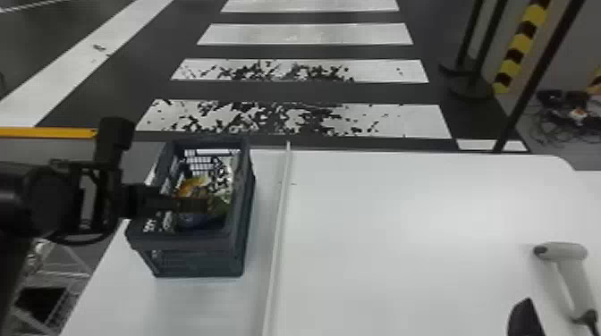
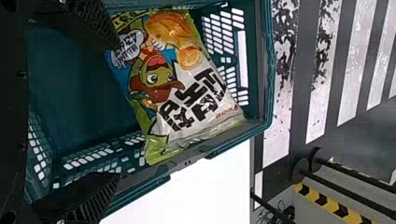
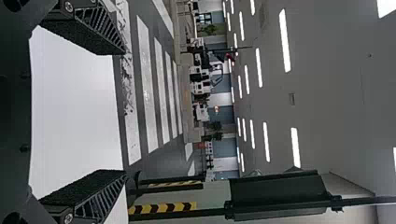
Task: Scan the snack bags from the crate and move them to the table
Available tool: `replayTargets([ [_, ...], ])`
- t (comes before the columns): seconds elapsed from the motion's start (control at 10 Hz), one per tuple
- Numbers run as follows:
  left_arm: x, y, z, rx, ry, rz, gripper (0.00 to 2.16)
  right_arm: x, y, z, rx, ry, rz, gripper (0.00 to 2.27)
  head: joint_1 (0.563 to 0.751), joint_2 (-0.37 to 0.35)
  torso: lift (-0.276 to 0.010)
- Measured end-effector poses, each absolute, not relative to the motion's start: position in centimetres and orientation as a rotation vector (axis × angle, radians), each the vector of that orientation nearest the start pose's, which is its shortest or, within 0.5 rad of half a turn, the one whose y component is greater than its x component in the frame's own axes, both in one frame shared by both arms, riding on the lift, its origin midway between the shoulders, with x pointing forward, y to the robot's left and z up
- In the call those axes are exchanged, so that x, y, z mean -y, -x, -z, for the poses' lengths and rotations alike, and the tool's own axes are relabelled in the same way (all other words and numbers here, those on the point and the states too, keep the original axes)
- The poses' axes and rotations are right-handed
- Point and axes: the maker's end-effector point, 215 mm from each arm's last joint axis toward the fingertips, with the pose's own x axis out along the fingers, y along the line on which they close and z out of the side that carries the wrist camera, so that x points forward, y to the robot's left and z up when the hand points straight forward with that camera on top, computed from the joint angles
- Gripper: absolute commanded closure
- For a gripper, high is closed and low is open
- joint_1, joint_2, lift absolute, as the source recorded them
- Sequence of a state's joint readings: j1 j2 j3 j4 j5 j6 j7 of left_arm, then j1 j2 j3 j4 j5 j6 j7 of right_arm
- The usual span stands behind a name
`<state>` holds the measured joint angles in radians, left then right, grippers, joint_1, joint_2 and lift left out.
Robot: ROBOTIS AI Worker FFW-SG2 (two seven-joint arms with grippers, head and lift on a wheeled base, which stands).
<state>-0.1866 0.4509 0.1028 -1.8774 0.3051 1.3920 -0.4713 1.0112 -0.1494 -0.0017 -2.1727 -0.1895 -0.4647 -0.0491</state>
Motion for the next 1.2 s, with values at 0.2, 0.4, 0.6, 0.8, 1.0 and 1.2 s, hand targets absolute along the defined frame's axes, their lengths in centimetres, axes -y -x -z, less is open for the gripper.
replayTargets([
  [0.2, -30.6, -51.0, 38.8, -0.897, 0.053, 0.389, 0.02, 25.5, -28.7, 31.4, 0.051, -0.094, 0.004, 0.08, 0.695, 0.077, -0.095],
  [0.4, -29.1, -51.9, 37.3, -0.898, -0.011, 0.458, 0.02, 25.6, -28.3, 30.6, 0.071, -0.090, 0.011, 0.08, 0.695, 0.056, -0.095],
  [0.6, -29.1, -52.4, 36.2, -0.906, -0.046, 0.492, 0.02, 25.7, -27.8, 29.7, 0.095, -0.094, 0.024, 0.08, 0.695, 0.048, -0.095],
  [0.8, -29.9, -52.4, 35.4, -0.917, -0.057, 0.512, 0.02, 25.9, -27.5, 29.1, 0.112, -0.104, 0.040, 0.08, 0.695, 0.056, -0.095],
  [1.0, -31.2, -52.6, 35.4, -0.934, -0.064, 0.511, 0.02, 25.9, -27.5, 29.1, 0.116, -0.115, 0.051, 0.08, 0.695, 0.072, -0.095],
  [1.2, -32.4, -53.8, 35.3, -0.898, -0.113, 0.512, 0.02, 26.1, -27.4, 29.1, 0.116, -0.125, 0.064, 0.08, 0.695, 0.087, -0.095],
])
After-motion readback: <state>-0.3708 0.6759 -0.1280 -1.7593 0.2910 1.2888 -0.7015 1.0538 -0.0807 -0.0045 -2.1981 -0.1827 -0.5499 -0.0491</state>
